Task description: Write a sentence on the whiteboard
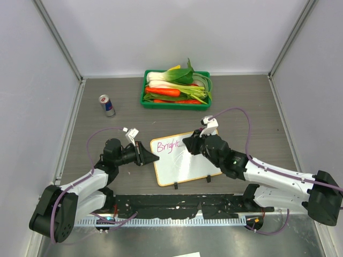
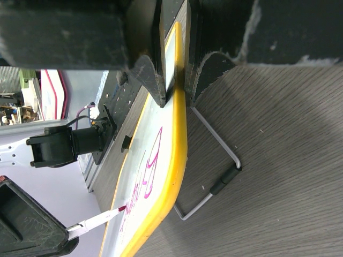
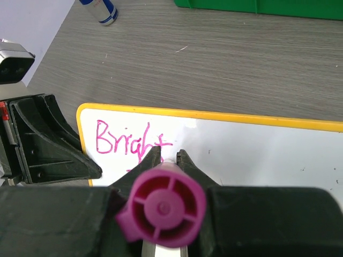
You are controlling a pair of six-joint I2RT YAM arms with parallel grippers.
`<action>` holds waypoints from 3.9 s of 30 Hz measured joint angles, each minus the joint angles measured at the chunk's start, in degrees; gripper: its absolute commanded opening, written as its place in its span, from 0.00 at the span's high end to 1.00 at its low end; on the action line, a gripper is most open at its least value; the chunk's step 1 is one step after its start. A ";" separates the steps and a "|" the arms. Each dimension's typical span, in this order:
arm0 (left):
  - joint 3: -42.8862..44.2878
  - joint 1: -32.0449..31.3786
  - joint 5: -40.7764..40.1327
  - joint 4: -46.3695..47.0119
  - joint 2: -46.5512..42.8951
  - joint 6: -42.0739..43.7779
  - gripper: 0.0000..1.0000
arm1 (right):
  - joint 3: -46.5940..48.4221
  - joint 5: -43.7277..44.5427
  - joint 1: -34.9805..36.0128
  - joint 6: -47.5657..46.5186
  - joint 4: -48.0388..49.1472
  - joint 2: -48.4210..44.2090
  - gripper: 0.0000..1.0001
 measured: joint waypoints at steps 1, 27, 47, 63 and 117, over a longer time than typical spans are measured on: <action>0.00 0.00 0.00 0.00 0.00 0.00 1.00 | 0.13 0.17 0.00 -0.07 -0.20 -0.02 0.99; 0.00 0.00 0.24 0.09 0.00 0.02 1.00 | 0.02 1.57 -1.40 -0.76 -4.63 -10.54 0.99; 0.00 0.00 0.24 0.11 0.00 0.02 1.00 | 5.77 1.90 -2.95 -7.08 -5.86 -5.79 0.99; 0.00 0.00 0.26 0.11 0.00 0.02 1.00 | 4.63 1.25 -3.23 -7.43 -5.68 -4.90 0.99; 0.00 0.00 0.26 0.42 0.70 -0.04 1.00 | -3.02 0.92 -3.19 -3.39 -3.41 -6.75 0.99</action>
